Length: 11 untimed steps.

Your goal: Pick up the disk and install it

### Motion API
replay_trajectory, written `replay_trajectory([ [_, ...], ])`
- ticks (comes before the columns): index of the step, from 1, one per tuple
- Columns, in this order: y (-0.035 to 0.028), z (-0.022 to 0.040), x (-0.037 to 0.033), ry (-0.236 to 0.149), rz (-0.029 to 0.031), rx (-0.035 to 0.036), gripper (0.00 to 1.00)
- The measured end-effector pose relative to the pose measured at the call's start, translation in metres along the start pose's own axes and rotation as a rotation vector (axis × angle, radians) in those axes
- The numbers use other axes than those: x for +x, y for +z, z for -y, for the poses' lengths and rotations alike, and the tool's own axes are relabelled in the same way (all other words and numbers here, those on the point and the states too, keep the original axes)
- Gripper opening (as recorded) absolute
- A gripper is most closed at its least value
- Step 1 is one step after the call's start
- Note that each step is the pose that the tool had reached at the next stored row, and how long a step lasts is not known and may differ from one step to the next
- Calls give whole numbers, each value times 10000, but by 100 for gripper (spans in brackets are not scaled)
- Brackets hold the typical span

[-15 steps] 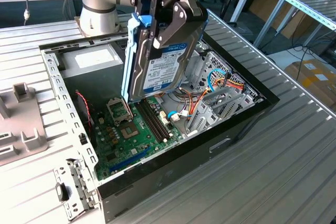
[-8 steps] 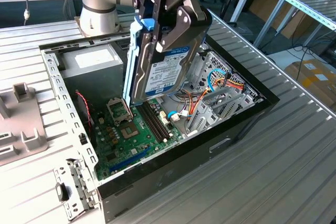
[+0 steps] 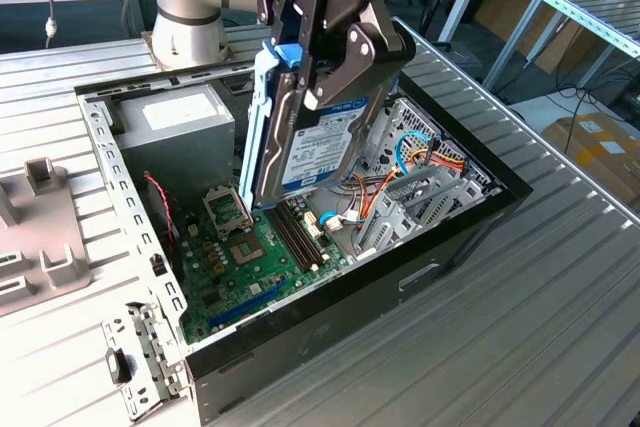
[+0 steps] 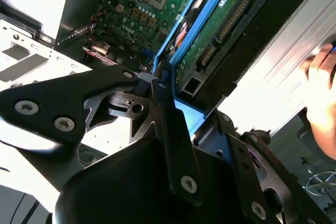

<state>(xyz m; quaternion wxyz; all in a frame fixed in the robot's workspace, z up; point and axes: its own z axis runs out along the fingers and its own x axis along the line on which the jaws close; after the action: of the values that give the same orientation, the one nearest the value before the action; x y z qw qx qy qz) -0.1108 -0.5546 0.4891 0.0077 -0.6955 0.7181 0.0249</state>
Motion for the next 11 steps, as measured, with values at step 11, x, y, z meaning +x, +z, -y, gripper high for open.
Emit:
replay_trajectory([
  [11, 3, 5, 122, 0, 1, 1, 37],
])
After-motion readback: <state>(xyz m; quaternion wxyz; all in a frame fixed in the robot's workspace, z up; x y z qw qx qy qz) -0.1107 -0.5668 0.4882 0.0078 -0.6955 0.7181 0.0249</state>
